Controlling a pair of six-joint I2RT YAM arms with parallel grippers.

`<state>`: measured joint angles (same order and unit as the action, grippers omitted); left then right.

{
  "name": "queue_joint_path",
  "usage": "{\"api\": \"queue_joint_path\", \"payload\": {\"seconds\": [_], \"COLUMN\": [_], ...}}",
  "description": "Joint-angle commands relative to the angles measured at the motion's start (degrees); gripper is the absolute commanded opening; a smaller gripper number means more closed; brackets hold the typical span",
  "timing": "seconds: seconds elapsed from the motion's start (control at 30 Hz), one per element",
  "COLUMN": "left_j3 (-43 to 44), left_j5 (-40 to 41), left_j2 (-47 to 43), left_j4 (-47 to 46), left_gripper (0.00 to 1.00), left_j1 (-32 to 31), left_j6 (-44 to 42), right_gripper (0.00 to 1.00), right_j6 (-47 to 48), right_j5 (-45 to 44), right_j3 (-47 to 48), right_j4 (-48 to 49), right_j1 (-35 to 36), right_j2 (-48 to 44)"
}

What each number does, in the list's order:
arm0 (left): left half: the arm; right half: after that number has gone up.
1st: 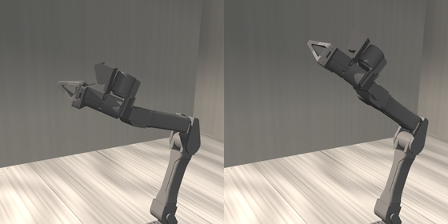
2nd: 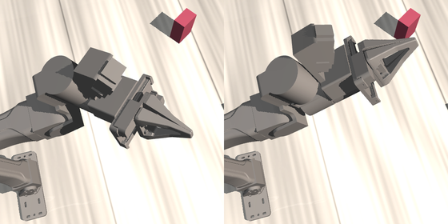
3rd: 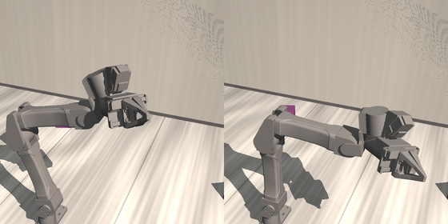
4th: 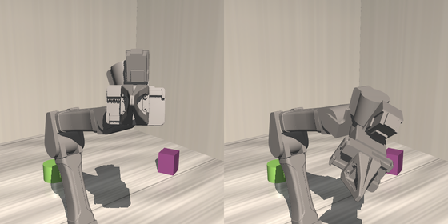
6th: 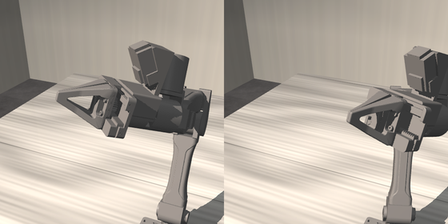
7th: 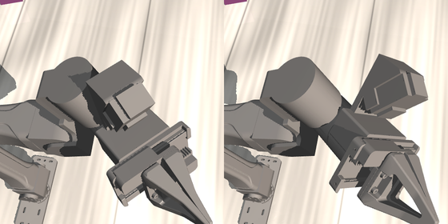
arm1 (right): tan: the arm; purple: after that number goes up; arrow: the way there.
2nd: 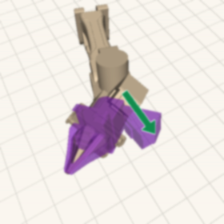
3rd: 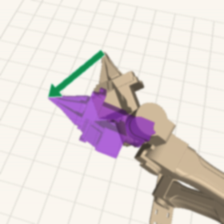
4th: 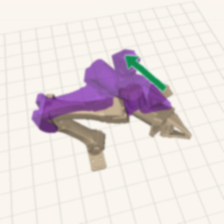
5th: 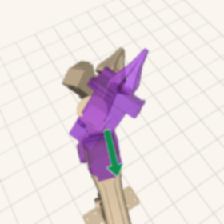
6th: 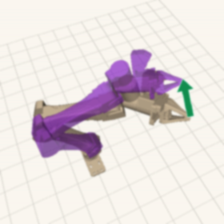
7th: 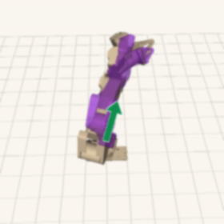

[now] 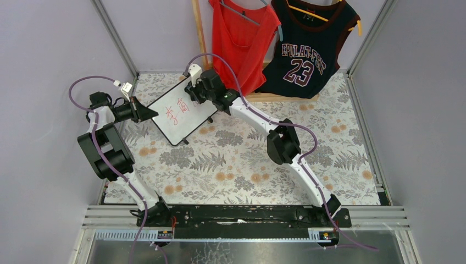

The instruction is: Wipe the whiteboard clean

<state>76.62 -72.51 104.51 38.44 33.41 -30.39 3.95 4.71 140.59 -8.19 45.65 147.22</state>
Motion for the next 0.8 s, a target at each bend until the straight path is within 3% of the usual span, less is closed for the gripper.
{"api": "queue_joint_path", "payload": {"seconds": [0.0,0.5,0.77], "left_j3": [-1.42,-1.14,-1.76], "left_j5": [3.91,3.53,3.64], "left_j2": [-0.34,-0.26,-0.31], "left_j4": [1.12,1.11,1.09], "left_gripper": [0.00,0.00,0.00], "left_j1": [-0.28,-0.27,-0.22], "left_j6": [-1.84,-2.92,-3.09], "right_gripper": [0.00,0.00,0.00], "right_j6": [0.28,0.68,2.75], "right_j5": [4.35,5.66,0.56], "right_j3": [-0.04,0.26,0.78], "right_j4": [3.92,5.15,5.27], "right_j1": [1.19,3.07,2.65], "right_j2": [-2.39,-1.84,-0.33]}}
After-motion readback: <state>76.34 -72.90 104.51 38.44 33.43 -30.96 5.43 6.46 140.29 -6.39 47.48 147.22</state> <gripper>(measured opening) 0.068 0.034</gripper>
